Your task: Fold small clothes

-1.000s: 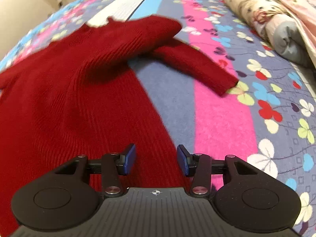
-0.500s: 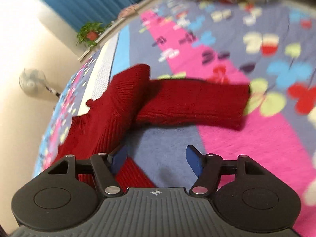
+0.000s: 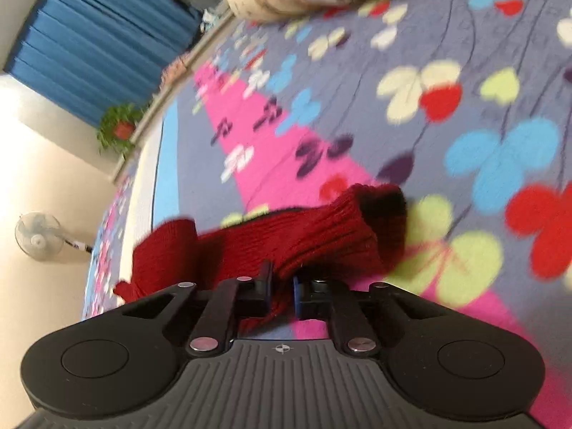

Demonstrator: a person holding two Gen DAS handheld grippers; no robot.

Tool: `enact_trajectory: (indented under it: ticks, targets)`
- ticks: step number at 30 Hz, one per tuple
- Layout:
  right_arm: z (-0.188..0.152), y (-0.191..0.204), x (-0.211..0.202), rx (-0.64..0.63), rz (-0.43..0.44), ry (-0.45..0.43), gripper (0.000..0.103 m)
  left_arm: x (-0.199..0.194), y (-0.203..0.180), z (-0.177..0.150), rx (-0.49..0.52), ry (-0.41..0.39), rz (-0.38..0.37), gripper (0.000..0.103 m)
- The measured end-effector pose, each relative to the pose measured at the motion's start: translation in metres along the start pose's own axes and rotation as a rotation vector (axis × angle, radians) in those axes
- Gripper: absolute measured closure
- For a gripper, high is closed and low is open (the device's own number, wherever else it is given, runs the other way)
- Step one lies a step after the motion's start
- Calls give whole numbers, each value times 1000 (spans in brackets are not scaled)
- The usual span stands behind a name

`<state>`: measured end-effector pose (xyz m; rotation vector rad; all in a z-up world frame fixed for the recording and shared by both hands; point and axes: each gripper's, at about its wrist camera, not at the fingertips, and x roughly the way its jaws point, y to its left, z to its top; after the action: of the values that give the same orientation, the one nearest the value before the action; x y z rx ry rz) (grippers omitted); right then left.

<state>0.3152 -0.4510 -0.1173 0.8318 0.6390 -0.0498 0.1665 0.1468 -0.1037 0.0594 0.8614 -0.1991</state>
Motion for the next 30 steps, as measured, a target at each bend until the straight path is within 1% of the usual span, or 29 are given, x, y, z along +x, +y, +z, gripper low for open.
enact_trajectory:
  ticks: [1, 3, 5, 6, 7, 9, 10, 11, 12, 14, 15, 17, 19, 20, 21, 23, 26, 30]
  targets:
    - [7, 3, -8, -33, -8, -35, 94, 0, 0, 0, -3, 1, 0, 49]
    - [24, 4, -30, -98, -29, -133, 94, 0, 1, 0, -6, 3, -1, 49]
    - [47, -6, -56, -119, -92, -247, 95, 0, 1, 0, -2, 3, -2, 49]
    - [57, -16, -70, -108, -133, -299, 95, 0, 1, 0, 2, 3, -1, 49]
    - [68, -30, -84, -98, -202, -360, 95, 0, 1, -1, 5, 4, 0, 49]
    - [83, -60, -105, -72, -346, -429, 95, -2, 0, 0, 2, 7, 1, 49]
    - [89, -80, -112, -34, -407, -434, 95, -2, 0, 0, 0, 8, 1, 49]
    - [91, -99, -117, 10, -450, -430, 95, -2, 0, -1, -1, 9, 0, 49]
    - [92, -114, -120, 48, -469, -419, 95, -2, 0, -1, 0, 10, -1, 49]
    - [88, -142, -118, 118, -451, -375, 95, -3, 1, 0, 0, 12, -2, 49]
    - [85, -148, -113, 115, -469, -356, 95, -3, 1, 0, -1, 13, -2, 49]
    - [78, -147, -107, 86, -518, -358, 92, -4, 1, 0, -3, 15, -2, 48]
    - [75, -144, -105, 90, -578, -360, 78, -6, 0, -1, 1, 16, -3, 48]
    - [71, -144, -110, 97, -592, -353, 68, -7, 0, -1, 2, 16, -6, 48]
    - [67, -142, -112, 92, -576, -334, 62, -9, 0, -2, 2, 16, -8, 48]
    - [56, -137, -121, 66, -522, -290, 62, -15, 2, -3, -8, 11, -9, 48]
    - [33, -105, -128, -48, -456, -231, 62, -29, 6, -4, -50, -10, -18, 48]
    - [-5, -71, -158, -169, -289, -92, 62, -54, 11, -14, -109, -33, -28, 48]
